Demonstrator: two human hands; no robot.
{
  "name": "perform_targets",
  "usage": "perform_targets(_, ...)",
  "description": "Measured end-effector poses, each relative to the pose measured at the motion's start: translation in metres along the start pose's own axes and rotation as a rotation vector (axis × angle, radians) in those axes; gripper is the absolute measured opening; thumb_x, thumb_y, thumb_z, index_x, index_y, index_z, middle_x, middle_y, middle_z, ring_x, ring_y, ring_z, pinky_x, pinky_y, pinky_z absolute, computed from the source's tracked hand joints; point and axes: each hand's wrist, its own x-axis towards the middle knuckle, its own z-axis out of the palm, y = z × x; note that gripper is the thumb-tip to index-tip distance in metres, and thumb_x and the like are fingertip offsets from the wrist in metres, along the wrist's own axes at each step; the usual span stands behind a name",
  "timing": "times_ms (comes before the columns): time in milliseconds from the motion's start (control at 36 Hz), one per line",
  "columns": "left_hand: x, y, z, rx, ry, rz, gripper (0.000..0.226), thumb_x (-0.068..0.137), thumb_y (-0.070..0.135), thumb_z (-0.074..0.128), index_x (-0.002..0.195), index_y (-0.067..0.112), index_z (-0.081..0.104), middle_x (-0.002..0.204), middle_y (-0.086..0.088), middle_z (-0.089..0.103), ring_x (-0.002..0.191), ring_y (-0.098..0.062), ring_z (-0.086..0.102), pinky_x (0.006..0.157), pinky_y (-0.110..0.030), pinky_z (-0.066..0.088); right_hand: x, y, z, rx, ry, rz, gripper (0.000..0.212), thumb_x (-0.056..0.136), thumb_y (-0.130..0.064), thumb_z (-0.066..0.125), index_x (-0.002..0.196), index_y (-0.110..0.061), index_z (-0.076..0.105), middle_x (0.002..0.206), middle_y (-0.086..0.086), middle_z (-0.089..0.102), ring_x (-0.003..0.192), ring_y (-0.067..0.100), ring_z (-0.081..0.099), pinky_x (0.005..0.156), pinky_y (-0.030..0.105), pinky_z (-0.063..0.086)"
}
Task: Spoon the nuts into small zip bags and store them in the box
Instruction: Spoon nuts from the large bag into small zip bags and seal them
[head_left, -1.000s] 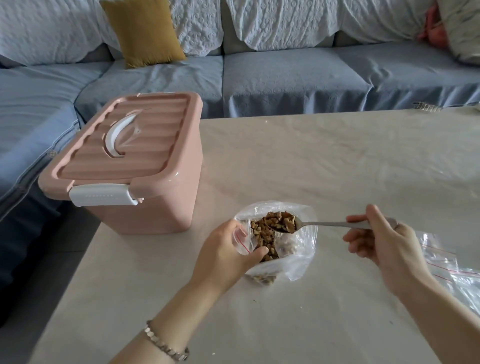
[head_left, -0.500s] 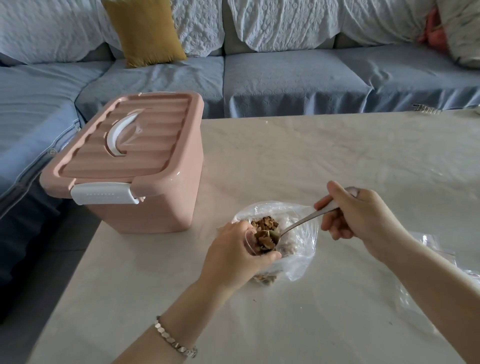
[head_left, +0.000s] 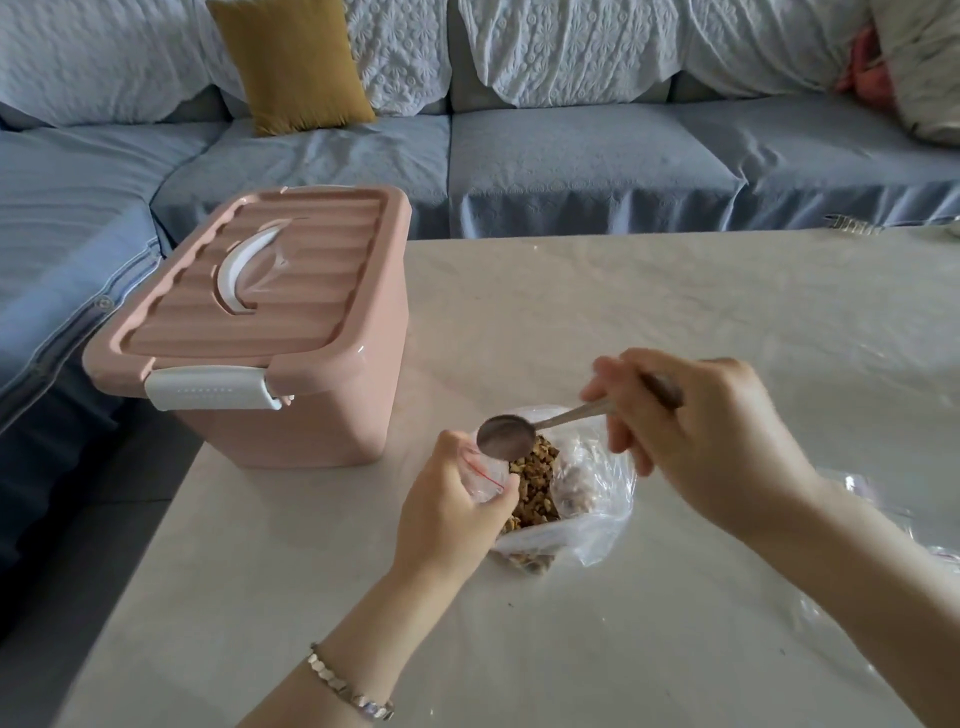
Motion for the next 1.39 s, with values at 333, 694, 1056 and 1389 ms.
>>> perform_targets(333, -0.009, -0.012, 0.001, 0.067, -0.063, -0.161, 0.027, 0.074, 0.034, 0.066, 0.088, 0.020, 0.046, 0.090, 0.005, 0.048, 0.084, -0.012, 0.051, 0.074, -0.025, 0.040, -0.056, 0.063, 0.029, 0.060, 0.259, 0.412, 0.029, 0.092, -0.030, 0.042, 0.071, -0.022, 0.061, 0.052, 0.003, 0.060, 0.042, 0.013, 0.056, 0.044, 0.021, 0.046)
perform_targets(694, -0.011, -0.004, 0.001, 0.142, -0.236, -0.169, 0.032, 0.082, 0.041, 0.061, 0.096, 0.024, 0.039, 0.082, 0.014, 0.047, 0.082, -0.017, 0.050, 0.067, -0.027, 0.034, -0.063, 0.068, 0.049, 0.245, 0.216, 0.635, 0.032, 0.097, -0.021, 0.042, 0.073, -0.011, 0.061, 0.050, 0.007, 0.061, 0.040, 0.019, 0.058, 0.042, 0.020, 0.046)
perform_targets(1056, -0.013, -0.009, -0.002, 0.035, -0.216, -0.193, 0.031, 0.079, 0.038, 0.066, 0.095, 0.028, 0.042, 0.085, 0.013, 0.055, 0.075, -0.001, 0.055, 0.067, -0.022, 0.038, -0.068, 0.078, 0.051, 0.675, 0.320, 1.044, 0.037, 0.099, -0.022, 0.037, 0.079, -0.001, 0.061, 0.048, 0.008, 0.063, 0.039, 0.015, 0.059, 0.038, 0.016, 0.045)
perform_targets(1389, -0.010, -0.006, -0.010, -0.003, -0.093, 0.037, 0.029, 0.074, 0.031, 0.072, 0.083, 0.027, 0.045, 0.084, 0.010, 0.054, 0.080, -0.008, 0.055, 0.072, -0.021, 0.041, -0.049, 0.067, 0.009, 0.668, 0.344, 0.946, 0.039, 0.099, -0.025, 0.037, 0.077, -0.003, 0.059, 0.042, 0.006, 0.059, 0.032, 0.012, 0.051, 0.034, 0.014, 0.037)
